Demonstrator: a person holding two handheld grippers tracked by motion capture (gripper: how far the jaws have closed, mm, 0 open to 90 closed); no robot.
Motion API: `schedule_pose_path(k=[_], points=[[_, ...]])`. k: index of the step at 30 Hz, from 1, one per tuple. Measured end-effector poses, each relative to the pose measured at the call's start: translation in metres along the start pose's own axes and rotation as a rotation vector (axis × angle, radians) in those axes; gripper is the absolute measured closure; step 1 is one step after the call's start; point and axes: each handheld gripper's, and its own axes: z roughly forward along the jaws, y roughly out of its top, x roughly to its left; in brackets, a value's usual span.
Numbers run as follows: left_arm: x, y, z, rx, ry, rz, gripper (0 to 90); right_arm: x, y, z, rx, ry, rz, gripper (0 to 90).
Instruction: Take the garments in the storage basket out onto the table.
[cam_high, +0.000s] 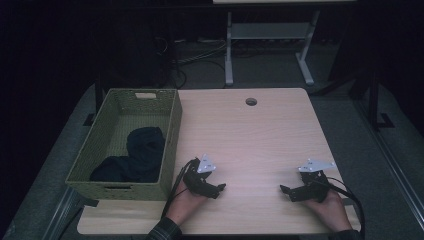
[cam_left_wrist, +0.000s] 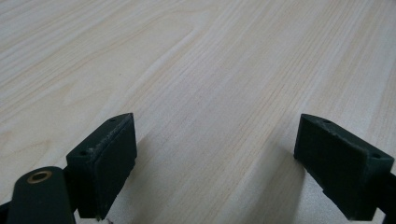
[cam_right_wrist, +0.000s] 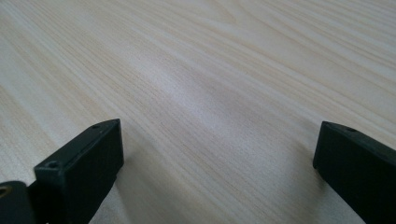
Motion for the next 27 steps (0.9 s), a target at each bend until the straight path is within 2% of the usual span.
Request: schedule_pose_path(k=[12,18,21,27], points=[[-0.0004,-0.0005,-0.0003,-0.004,0.000,-0.002,12.9,0.0000,0.0000,0.0000,0.000,0.000,0.000,1.3],[-0.0019,-0.0016,-0.0020,-0.007,-0.015,0.000,13.5,-0.0003,0.0001,0.0000,0.002,-0.001,-0.004,1.3],[-0.0009,-0.0007,-0.0040,-0.013,-0.035,-0.022,14.1,-0.0004,0.0002,0.0000,0.002,0.000,-0.004,1.3],[-0.0005,0.0040,-0.0074,-0.010,-0.033,-0.017,14.1,0.0001,0.0002,-0.0001,0.003,0.001,0.002,1.3]])
